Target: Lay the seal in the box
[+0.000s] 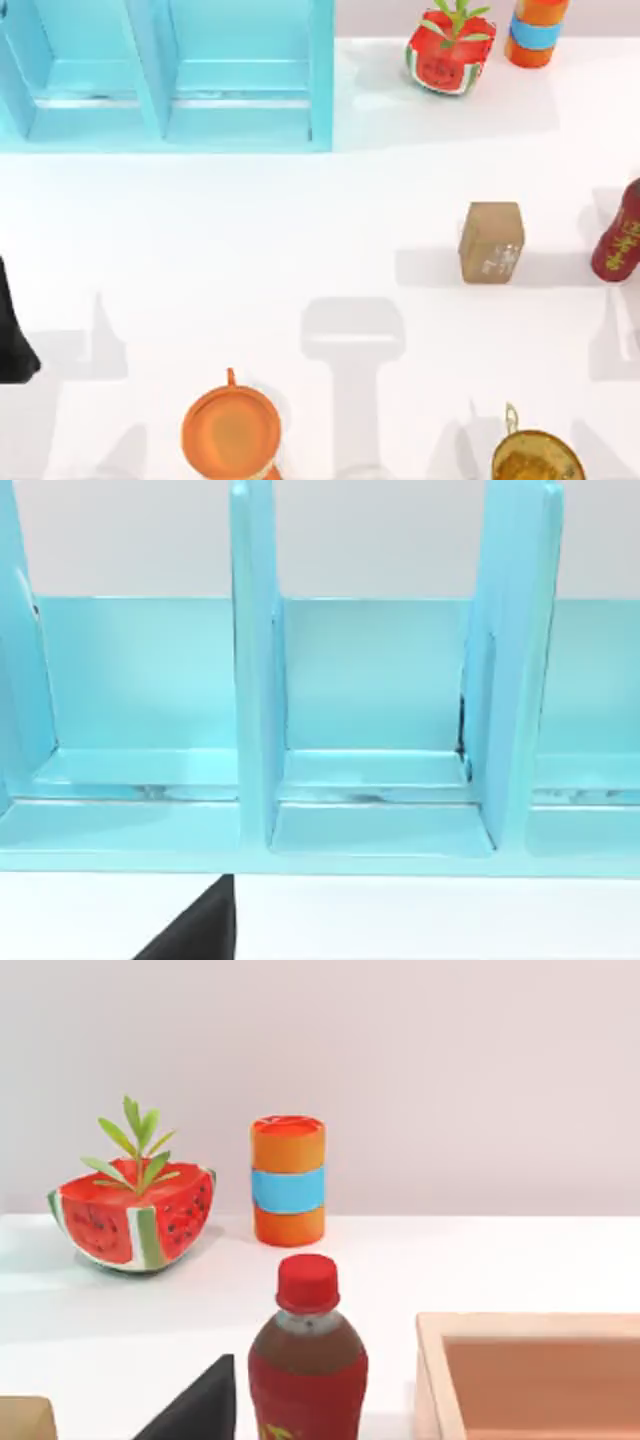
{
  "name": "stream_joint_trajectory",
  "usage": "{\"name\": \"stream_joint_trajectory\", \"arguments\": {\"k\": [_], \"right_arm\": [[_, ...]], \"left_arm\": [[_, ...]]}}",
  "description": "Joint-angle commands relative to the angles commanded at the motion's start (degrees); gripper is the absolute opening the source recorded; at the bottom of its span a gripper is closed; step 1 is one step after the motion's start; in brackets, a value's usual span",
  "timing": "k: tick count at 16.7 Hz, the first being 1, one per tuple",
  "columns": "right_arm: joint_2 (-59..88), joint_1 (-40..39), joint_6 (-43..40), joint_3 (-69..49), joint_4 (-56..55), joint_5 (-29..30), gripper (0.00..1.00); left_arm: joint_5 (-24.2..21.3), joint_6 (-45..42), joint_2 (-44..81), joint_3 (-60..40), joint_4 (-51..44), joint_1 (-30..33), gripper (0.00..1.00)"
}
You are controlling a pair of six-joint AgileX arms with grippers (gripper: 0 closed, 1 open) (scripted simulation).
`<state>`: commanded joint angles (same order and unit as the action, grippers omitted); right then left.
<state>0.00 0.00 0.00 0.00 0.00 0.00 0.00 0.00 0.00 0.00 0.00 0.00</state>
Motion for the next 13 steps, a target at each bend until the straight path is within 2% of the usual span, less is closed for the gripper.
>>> {"name": "stream_joint_trajectory", "arguments": {"k": [6,9,13], "right_arm": [[5.9,-1.3,1.4,-5.8,4.9,0.0,1.0],[16.8,-3.5,3.7,-16.3,12.7,0.0,1.0],[38.3,-7.3,7.7,-36.4,26.6,0.0,1.0]], "left_arm": [[0.0,0.0,0.0,0.0,0.0,0.0,1.0],[0.0,0.0,0.0,0.0,0.0,0.0,1.0],[0.0,0.0,0.0,0.0,0.0,0.0,1.0]]}}
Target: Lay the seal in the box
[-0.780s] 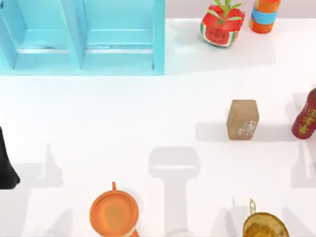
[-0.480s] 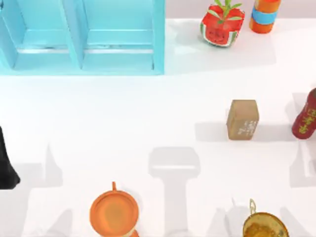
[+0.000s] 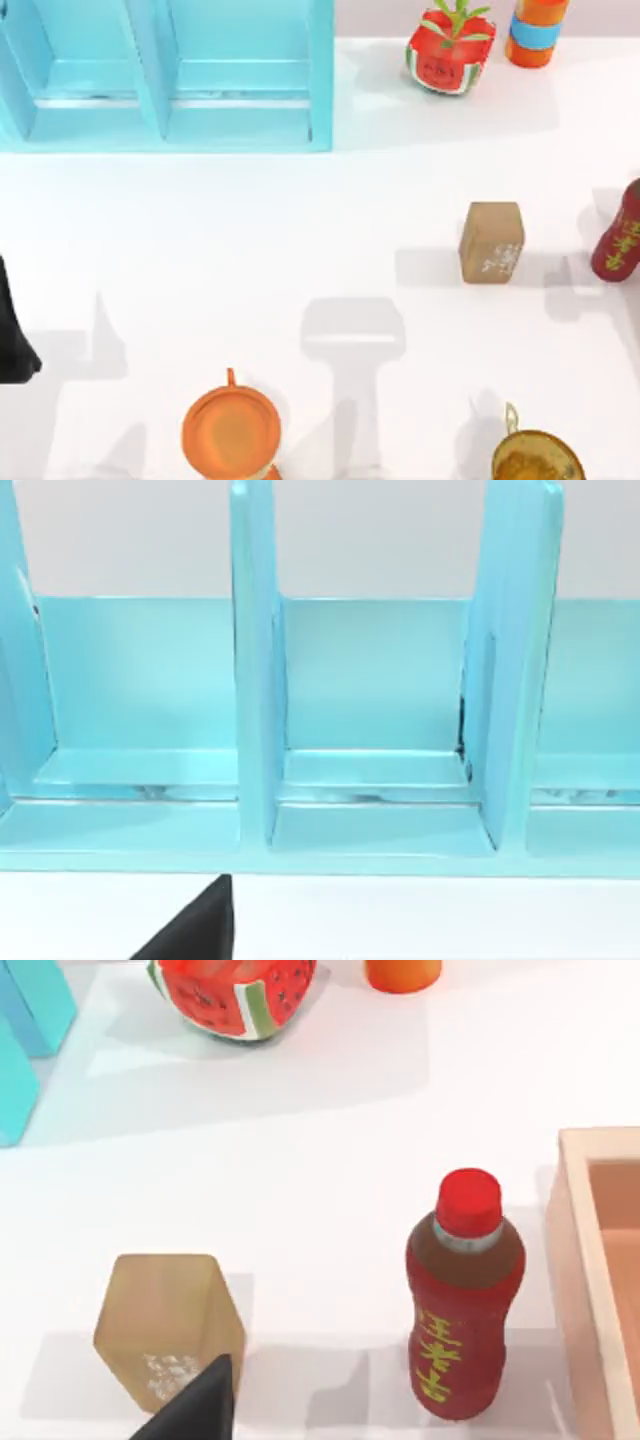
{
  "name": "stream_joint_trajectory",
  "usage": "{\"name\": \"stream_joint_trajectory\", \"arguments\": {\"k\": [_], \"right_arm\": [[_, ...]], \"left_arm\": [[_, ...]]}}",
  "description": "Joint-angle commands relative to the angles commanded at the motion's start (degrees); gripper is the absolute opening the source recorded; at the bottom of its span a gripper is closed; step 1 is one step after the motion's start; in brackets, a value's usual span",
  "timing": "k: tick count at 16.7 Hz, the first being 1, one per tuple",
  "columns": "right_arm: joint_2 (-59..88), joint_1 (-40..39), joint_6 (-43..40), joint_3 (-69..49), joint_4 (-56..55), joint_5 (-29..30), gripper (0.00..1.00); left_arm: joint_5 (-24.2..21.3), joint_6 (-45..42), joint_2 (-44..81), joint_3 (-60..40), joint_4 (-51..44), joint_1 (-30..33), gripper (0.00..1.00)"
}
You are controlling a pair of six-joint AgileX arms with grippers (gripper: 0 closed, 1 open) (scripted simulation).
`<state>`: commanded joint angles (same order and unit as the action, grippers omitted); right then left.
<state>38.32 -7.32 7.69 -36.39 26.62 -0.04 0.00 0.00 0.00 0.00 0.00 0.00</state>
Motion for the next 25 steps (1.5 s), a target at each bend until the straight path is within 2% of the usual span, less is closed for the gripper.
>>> {"name": "stream_joint_trajectory", "arguments": {"k": [9,14,18,25], "right_arm": [[57.0,-9.4,9.8,-50.6,34.0,-0.1,1.0],[78.5,-13.0,13.7,-70.5,47.4,-0.1,1.0],[85.9,-14.4,15.1,-77.2,52.4,-0.1,1.0],[86.3,-14.2,15.1,-76.4,51.6,-0.1,1.0]], "left_arm": [[0.0,0.0,0.0,0.0,0.0,0.0,1.0],[0.0,0.0,0.0,0.0,0.0,0.0,1.0],[0.0,0.0,0.0,0.0,0.0,0.0,1.0],[0.0,0.0,0.0,0.0,0.0,0.0,1.0]]}}
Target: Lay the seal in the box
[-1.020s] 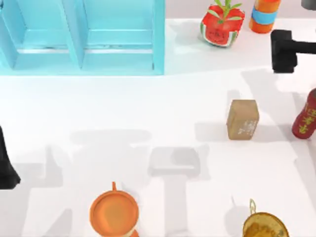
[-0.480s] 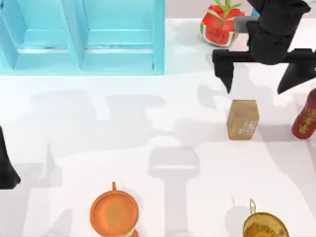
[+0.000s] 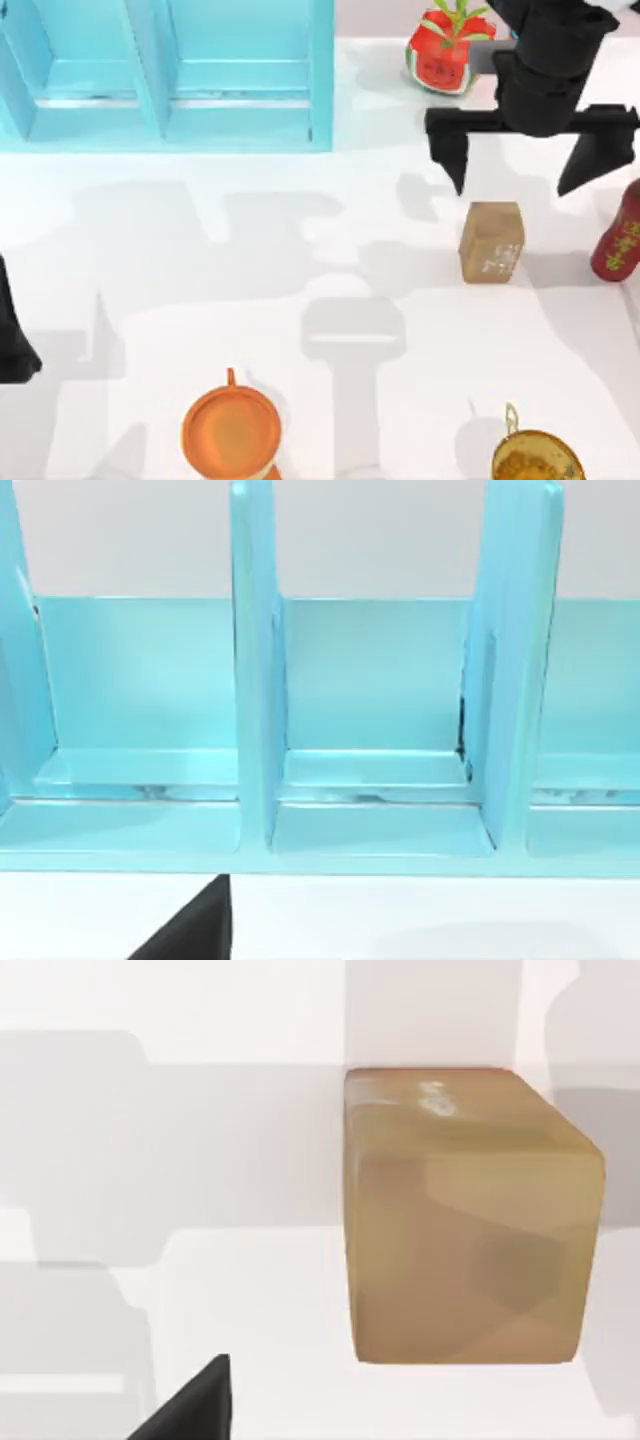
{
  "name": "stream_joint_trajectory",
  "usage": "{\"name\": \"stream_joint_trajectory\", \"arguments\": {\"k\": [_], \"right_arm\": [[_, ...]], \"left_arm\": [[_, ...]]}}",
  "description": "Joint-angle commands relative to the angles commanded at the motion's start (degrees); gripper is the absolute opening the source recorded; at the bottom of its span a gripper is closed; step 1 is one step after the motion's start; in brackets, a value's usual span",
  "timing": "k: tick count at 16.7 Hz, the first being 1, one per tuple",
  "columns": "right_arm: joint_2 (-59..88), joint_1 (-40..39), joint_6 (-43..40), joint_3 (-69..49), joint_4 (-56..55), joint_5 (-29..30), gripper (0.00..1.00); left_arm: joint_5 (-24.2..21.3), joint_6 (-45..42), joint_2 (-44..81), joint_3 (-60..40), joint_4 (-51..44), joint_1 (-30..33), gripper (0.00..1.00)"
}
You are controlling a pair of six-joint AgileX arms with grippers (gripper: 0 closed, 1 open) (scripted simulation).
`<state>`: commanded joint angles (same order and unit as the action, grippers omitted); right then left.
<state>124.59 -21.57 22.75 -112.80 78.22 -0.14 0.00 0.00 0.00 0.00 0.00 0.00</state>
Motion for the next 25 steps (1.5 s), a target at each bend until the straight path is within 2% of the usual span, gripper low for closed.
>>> {"name": "stream_joint_trajectory", "arguments": {"k": [8,13,25], "right_arm": [[2.9,-0.6,0.5,15.4,-18.6,0.0,1.0],[3.2,-0.4,0.4,16.7,-19.9,0.0,1.0],[3.2,-0.4,0.4,16.7,-19.9,0.0,0.1]], "left_arm": [[0.0,0.0,0.0,0.0,0.0,0.0,1.0],[0.0,0.0,0.0,0.0,0.0,0.0,1.0],[0.0,0.0,0.0,0.0,0.0,0.0,1.0]]}}
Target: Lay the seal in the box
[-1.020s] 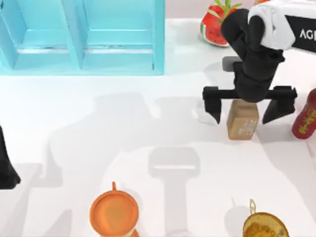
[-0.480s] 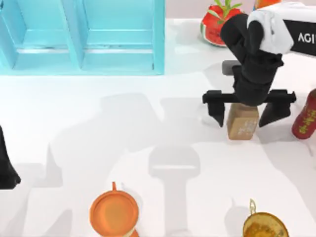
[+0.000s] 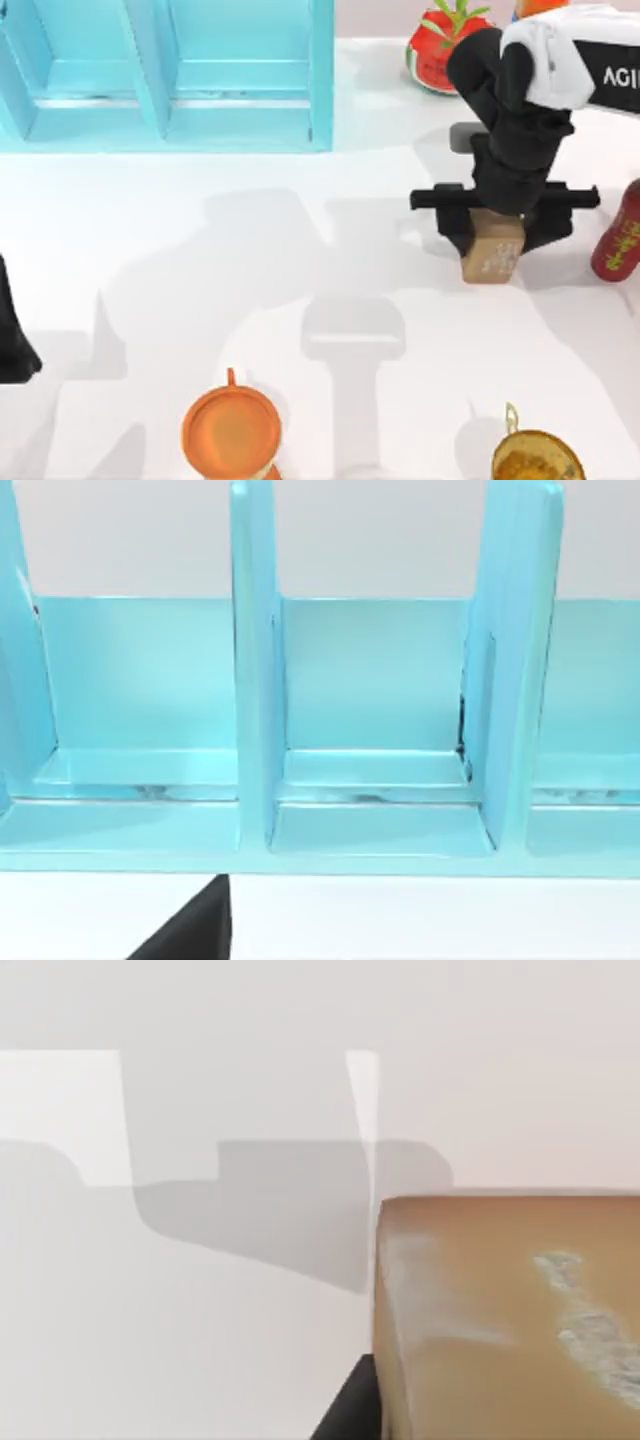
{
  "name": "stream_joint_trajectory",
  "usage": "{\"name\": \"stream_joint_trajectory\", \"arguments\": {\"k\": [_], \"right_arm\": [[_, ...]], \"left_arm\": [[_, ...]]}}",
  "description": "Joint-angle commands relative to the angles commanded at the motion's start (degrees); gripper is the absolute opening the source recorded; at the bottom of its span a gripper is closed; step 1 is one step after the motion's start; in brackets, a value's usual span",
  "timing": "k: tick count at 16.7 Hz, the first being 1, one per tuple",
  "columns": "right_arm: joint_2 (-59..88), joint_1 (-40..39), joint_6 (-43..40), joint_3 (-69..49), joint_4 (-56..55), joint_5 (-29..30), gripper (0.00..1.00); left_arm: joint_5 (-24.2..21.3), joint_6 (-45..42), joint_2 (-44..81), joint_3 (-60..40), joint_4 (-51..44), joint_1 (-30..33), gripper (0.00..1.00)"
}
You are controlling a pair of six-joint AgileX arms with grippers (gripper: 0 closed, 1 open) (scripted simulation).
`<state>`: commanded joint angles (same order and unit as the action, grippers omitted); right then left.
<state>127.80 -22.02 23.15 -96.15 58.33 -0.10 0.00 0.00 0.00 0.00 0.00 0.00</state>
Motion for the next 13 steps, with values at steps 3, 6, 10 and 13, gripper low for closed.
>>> {"name": "stream_joint_trajectory", "arguments": {"k": [3,6,10,13], "right_arm": [[0.0,0.0,0.0,0.0,0.0,0.0,0.0],[0.0,0.0,0.0,0.0,0.0,0.0,0.0],[-0.1,0.0,0.0,0.0,0.0,0.0,0.0],[-0.3,-0.2,0.2,-2.0,2.3,-0.1,0.0]], "left_arm": [[0.0,0.0,0.0,0.0,0.0,0.0,1.0],[0.0,0.0,0.0,0.0,0.0,0.0,1.0],[0.0,0.0,0.0,0.0,0.0,0.0,1.0],[0.0,0.0,0.0,0.0,0.0,0.0,1.0]]}}
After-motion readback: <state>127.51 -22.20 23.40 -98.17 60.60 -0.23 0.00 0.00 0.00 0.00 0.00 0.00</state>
